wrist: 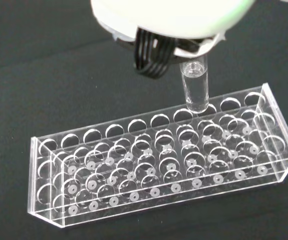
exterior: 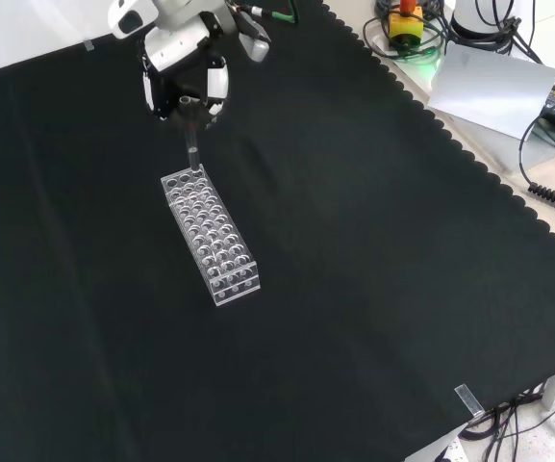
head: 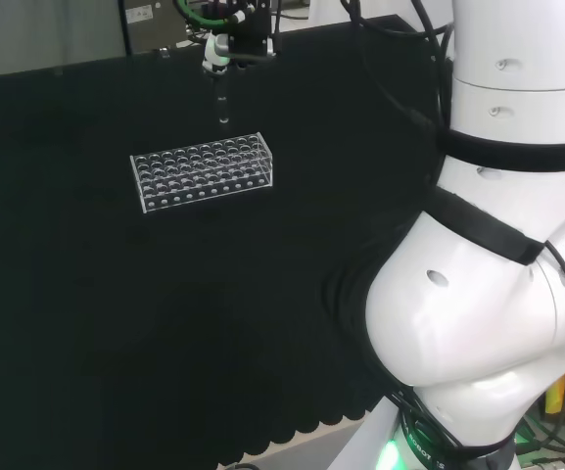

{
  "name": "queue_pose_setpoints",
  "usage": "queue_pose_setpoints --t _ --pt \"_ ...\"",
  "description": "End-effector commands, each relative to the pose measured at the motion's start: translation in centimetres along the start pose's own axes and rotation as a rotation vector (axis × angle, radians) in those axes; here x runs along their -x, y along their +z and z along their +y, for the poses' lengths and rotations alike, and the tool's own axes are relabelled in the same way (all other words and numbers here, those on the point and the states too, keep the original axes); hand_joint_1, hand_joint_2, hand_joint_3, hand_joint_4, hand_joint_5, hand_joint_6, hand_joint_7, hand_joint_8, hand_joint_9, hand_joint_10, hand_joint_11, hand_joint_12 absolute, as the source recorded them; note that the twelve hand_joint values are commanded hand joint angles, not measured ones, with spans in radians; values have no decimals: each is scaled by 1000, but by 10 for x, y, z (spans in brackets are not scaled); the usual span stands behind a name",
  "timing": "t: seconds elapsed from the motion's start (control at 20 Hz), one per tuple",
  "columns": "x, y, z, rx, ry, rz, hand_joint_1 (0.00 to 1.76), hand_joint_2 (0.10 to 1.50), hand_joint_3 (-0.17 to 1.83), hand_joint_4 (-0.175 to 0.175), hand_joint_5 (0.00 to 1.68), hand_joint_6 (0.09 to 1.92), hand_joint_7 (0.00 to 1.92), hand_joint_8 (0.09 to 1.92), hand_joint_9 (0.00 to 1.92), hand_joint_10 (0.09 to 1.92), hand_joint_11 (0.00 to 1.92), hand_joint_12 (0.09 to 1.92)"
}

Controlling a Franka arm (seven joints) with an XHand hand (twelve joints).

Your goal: Put the test tube back in the rack.

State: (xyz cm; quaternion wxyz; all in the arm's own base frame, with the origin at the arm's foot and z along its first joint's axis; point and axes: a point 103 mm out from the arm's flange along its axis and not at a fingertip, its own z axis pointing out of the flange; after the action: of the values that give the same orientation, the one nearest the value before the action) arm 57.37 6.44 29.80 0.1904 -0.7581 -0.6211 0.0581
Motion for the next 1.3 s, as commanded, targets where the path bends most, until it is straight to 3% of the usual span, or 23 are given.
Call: queue_pose_setpoints --t 0.05,0.6,1.3 --pt "0 11 14 -24 8 27 1317 597 778 -175 1240 738 1295 748 1525 721 1101 1017" --pt "-10 30 38 -59 5 32 1317 597 778 -175 1240 737 1295 748 1525 720 1101 1017" --pt "-22 52 43 -101 -9 40 1317 597 778 -175 1241 737 1296 747 1525 719 1100 1017"
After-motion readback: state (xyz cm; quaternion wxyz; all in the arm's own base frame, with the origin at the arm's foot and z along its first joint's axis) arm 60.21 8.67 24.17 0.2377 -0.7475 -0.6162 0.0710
